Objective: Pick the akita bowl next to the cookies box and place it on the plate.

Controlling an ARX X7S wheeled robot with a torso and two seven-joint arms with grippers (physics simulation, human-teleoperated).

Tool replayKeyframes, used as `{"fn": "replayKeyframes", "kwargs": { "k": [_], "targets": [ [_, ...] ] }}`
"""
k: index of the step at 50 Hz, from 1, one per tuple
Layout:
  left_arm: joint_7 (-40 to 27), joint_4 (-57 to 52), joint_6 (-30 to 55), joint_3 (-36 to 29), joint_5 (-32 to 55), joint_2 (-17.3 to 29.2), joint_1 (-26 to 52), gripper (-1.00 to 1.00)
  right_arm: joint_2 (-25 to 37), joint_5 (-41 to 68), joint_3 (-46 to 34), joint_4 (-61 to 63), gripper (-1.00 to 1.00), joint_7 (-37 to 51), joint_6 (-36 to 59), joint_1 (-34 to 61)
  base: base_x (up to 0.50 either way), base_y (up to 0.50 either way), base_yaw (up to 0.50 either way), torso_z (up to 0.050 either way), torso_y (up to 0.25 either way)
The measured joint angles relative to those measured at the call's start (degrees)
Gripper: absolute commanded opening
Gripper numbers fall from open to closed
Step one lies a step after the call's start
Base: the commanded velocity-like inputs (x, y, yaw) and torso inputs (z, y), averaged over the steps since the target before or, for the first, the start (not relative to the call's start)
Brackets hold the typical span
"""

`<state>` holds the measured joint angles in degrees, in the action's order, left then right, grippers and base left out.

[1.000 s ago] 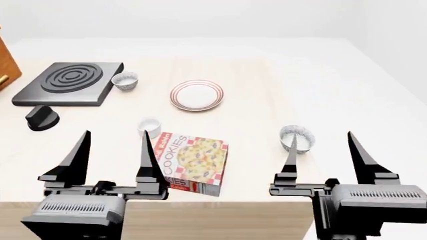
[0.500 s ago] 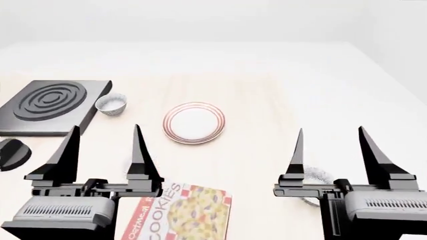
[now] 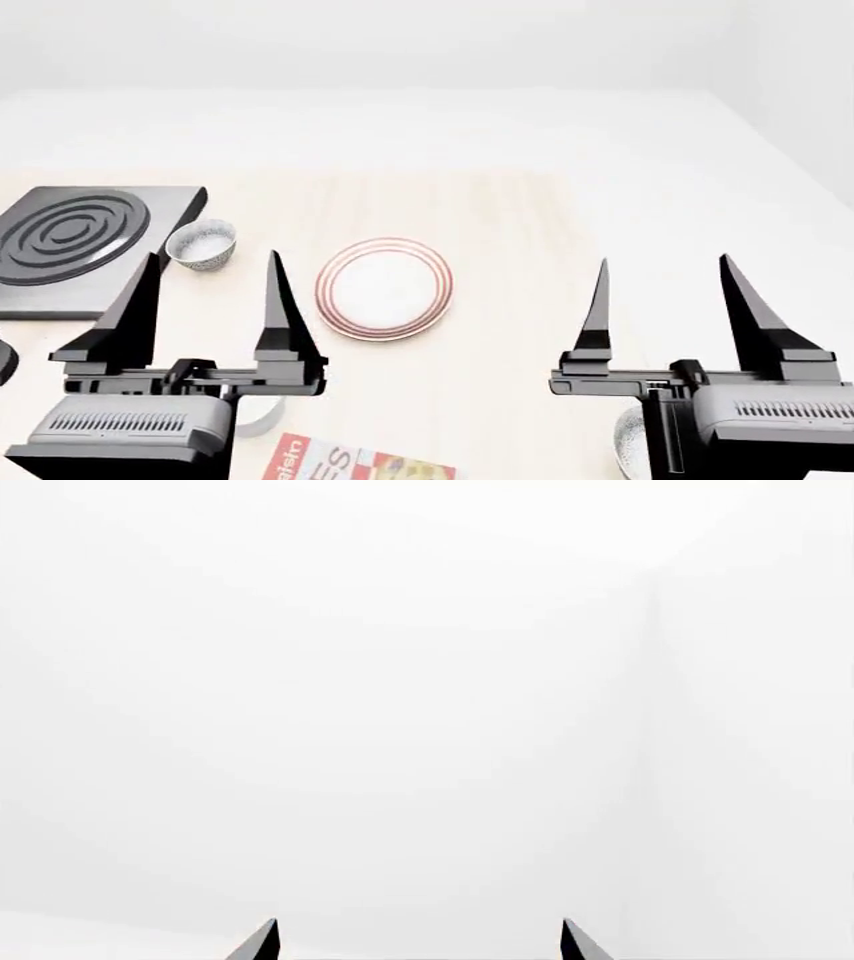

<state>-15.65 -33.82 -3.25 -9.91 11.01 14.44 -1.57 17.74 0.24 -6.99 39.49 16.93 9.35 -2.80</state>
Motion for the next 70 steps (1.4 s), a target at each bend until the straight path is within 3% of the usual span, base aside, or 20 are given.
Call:
{"fn": "replayKeyframes", "kwargs": {
  "k": [28,40,50,62,70],
  "targets": [
    [-0.69,0.39,-0.38,-0.61,0.39,0.89,-0.22,1.0,0.58,1.09,-0.4,-1.14,1.0,0.77,-1.58,-0.73,0.07,0.16,0.0,0.0,0.0],
    [-0.92,0.62,-0.39,-0.88,0.82,1.18,-0.1,1.0,1.38,5.09,0.54,0.67,1.0,-0.09,3.26,0.07,0.0,0.0,0.0,0.0,0.0],
    [-0.78,0.82,-0.55,-1.54,1.4,1.35,-0.29,1.0,8.02,15.05,4.3,10.6,1.0,-2.32,24.43,5.7,0.0,0.0,0.0,0.0,0.0],
    [-0.15,2.75,-0.93,-3.65,1.41,0.81,0.54,1.0,28.8,58.08,11.14,11.47,1.0,9.98,53.95,25.31,0.0,0.0,0.0,0.0,0.0],
    [-0.47,4.07,-0.91,-4.35,1.55,0.18,1.36,1.0,41.85,73.15,9.21,3.81,1.0,13.95,67.41,37.4,0.0,0.0,0.0,0.0,0.0]
  ]
}}
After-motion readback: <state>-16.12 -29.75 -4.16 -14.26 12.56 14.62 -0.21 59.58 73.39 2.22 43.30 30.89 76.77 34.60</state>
